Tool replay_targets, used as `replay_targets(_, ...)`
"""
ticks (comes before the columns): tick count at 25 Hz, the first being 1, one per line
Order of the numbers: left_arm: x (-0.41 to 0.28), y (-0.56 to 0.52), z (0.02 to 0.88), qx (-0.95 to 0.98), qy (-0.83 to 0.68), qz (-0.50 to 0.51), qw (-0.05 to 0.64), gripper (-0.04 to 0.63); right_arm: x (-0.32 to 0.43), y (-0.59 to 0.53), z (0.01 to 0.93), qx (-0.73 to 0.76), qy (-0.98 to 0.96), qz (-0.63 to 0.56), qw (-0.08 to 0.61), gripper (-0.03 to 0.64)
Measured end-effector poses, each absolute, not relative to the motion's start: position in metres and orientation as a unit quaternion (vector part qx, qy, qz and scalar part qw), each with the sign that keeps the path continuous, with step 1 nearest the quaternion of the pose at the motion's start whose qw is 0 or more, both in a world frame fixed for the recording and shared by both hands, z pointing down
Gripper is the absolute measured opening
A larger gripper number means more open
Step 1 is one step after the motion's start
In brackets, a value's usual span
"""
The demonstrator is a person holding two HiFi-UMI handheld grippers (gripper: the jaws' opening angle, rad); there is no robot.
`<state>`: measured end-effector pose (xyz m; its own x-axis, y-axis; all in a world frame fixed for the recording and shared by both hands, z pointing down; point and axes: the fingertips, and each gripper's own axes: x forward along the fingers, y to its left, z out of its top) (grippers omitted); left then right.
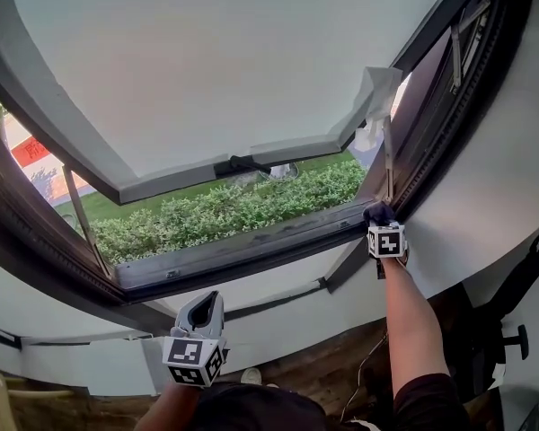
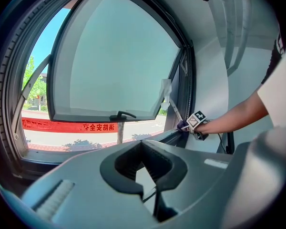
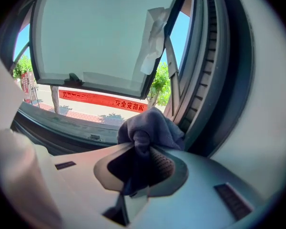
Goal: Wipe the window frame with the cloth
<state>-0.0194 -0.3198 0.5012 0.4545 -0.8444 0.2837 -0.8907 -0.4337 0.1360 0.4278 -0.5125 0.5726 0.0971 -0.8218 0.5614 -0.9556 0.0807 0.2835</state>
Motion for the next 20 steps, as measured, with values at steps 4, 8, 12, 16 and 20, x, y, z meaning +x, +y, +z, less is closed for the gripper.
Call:
replay_targets(4,-0.028,-0.316,0.504,0.838,-0.521,0.090,0.137,0.008,0.423,-0.509,0.577,0.664,-0.666,0.122,0.317,0.062)
replay_targets(8,-0.029,-0.313,0.503,0.837,-0.521,0.091,0.137,0.008,0.415,-0.507,0.576,0.654,-0.665,0.119,0.342,0.061)
replay_targets(12,-0.025,-0.308,0.504,0.841,-0.515,0.095,0.137,0.008,0.398,-0.504,0.577,0.632,-0.681,0.106,0.355,0.061)
replay_targets(16,-0.021,-0.302,0.502,0.843,-0.512,0.095,0.134,0.008,0.384,-0.502,0.577,0.600,-0.696,0.091,0.385,0.061)
replay_targets(20,-0.025,-0.298,0.499,0.840,-0.517,0.092,0.133,0.008,0.376,-0.501,0.578,0.578,-0.705,0.097,0.400,0.062)
